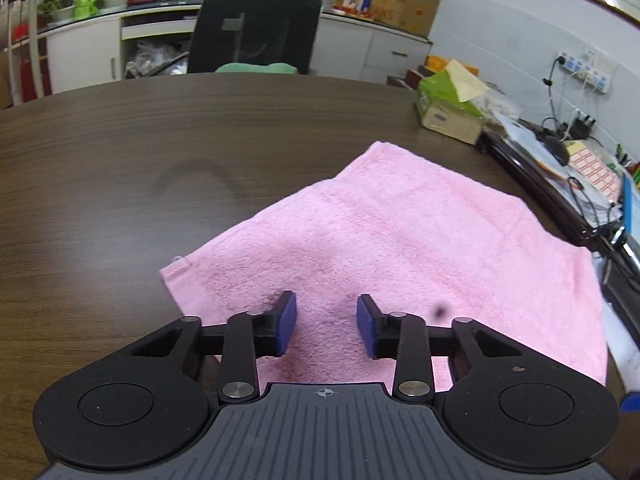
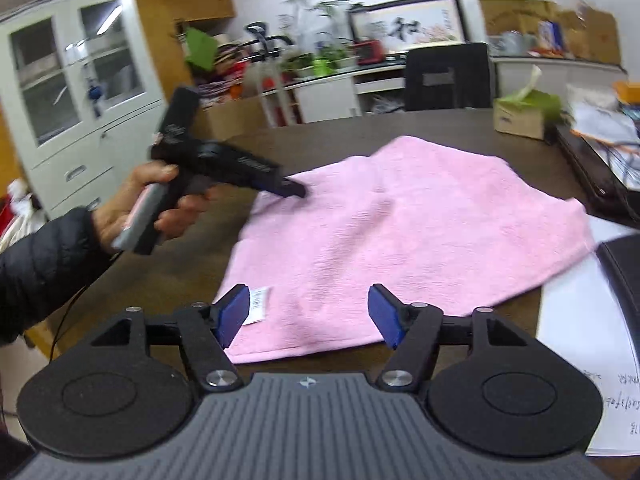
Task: Fold towel
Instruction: 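Open both grippers and release the flattened towel onto the table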
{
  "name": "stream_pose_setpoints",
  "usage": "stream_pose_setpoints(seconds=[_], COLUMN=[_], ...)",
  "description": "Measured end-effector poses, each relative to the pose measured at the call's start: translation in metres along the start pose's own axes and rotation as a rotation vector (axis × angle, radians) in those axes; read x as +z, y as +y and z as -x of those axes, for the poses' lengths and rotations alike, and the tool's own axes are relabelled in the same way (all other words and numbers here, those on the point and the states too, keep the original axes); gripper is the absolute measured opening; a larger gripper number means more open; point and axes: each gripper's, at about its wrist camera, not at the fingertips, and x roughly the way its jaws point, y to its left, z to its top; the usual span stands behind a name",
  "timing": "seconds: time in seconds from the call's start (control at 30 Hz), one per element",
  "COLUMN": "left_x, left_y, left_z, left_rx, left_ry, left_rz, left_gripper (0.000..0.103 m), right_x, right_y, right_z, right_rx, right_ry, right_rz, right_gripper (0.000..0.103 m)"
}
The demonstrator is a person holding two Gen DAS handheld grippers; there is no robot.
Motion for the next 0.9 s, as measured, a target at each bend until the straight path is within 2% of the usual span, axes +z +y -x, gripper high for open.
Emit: stream_pose_setpoints(seconds=[0.1, 0.27, 0.33, 0.4, 0.43, 0.53, 0.63, 0.67, 0.8, 0.9], left_x=[-0.018, -0.049, -0.064, -0.08, -0.086, -0.102, -0.109, -0.108, -0.085, -0.074], left_y=[-0.001, 0.019, 0.02, 0.016, 0.015, 0.011, 0.013, 0.015, 0.028, 0.041], left_z=[0.016, 0.059, 0.077, 0.094, 0.102, 0.121, 0.136, 0.139, 0.129, 0.105], left_rx=[0.121, 0.243, 0.298, 0.324, 0.311, 0.246, 0.159, 0.151, 0.155, 0.122], left_ry=[-0.011, 0.028, 0.045, 0.054, 0.059, 0.074, 0.072, 0.057, -0.022, -0.014], left_rz=[-0.046, 0.083, 0.142, 0.154, 0.156, 0.163, 0.177, 0.176, 0.106, 0.069], left_gripper=[0.034, 0.035, 0.035, 0.038, 0.038, 0.05, 0.05, 0.05, 0.051, 0.05], right_x=[-0.002, 0.001, 0.002, 0.003, 0.003, 0.003, 0.001, -0.001, -0.005, -0.007], right_y=[-0.017, -0.028, -0.024, -0.015, -0.01, 0.014, 0.044, 0.055, 0.079, 0.091], right_z=[-0.007, -0.018, -0.02, -0.025, -0.025, -0.028, -0.034, -0.036, -0.042, -0.048], right_rx=[-0.037, -0.039, -0.036, -0.029, -0.024, 0.016, 0.041, 0.051, 0.113, 0.17], right_ry=[-0.005, -0.022, -0.022, -0.019, -0.017, 0.003, 0.042, 0.057, 0.104, 0.149], right_rz=[-0.062, -0.133, -0.127, -0.09, -0.077, -0.012, 0.076, 0.113, 0.167, 0.154], right_gripper=[0.074, 0.076, 0.077, 0.077, 0.077, 0.077, 0.078, 0.078, 0.079, 0.079])
